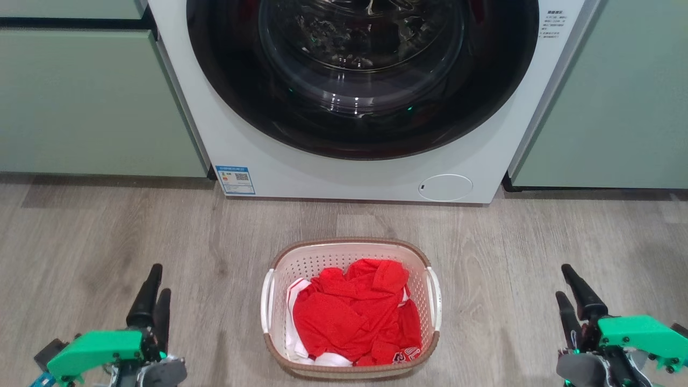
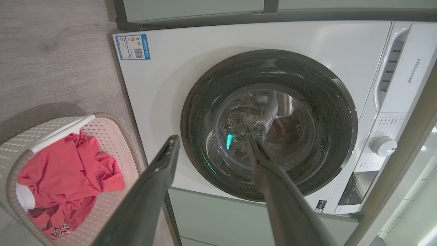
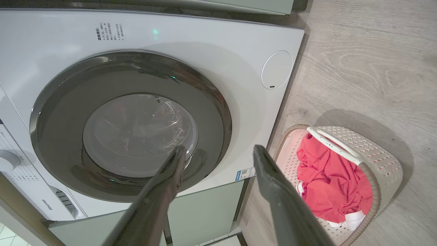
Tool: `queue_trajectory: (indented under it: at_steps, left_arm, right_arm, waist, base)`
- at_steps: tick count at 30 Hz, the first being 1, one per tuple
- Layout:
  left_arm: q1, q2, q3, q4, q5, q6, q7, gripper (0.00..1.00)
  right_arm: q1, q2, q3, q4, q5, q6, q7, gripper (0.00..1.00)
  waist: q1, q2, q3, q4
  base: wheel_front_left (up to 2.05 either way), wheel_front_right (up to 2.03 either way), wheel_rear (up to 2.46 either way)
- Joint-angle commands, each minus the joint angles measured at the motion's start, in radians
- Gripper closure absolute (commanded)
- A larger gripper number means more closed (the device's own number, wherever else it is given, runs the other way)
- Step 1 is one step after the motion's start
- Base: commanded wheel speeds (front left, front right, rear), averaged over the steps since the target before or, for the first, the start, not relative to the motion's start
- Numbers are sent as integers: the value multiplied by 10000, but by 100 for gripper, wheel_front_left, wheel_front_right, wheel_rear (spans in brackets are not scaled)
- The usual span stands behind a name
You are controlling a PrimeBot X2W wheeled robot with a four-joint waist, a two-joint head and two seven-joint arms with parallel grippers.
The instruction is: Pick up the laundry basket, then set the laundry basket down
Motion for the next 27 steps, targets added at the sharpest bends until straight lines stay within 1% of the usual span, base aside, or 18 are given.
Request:
queue_trajectory:
  at_steps: [1, 4, 8, 9, 20, 27]
  left_arm:
    - [-501, 66, 74, -432, 298, -11, -141, 0]
    - [-538, 67, 99, -543, 648, -11, -229, 0]
    - [-593, 69, 107, -763, 1308, 64, -346, 0]
    - [-593, 69, 107, -763, 1308, 64, -346, 0]
    - [-796, 75, -140, -1620, 3340, 436, -668, 0]
    - [-913, 88, -484, -2040, 4792, 688, -874, 0]
  right_arm:
    - [-400, -68, -16, -399, -252, 9, -142, 0]
    - [-426, -71, -15, -484, -542, 11, -230, 0]
    - [-473, -75, -79, -517, -1260, 13, -347, 0]
    - [-473, -75, -79, -517, -1260, 13, -347, 0]
    - [-695, -86, -36, -1117, -3238, 18, -669, 0]
    - [-812, -92, 27, -1556, -4520, 21, -874, 0]
  waist:
    - [0, 0, -1, 2]
    - [0, 0, -1, 4]
    - [0, 0, -1, 7]
    - [0, 0, -1, 7]
    - [0, 0, 14, 35]
    - [0, 0, 15, 79]
  base:
    - [0, 0, 0]
    - [0, 0, 0]
    - [0, 0, 0]
    - [0, 0, 0]
    - [0, 0, 0]
    - [0, 0, 0]
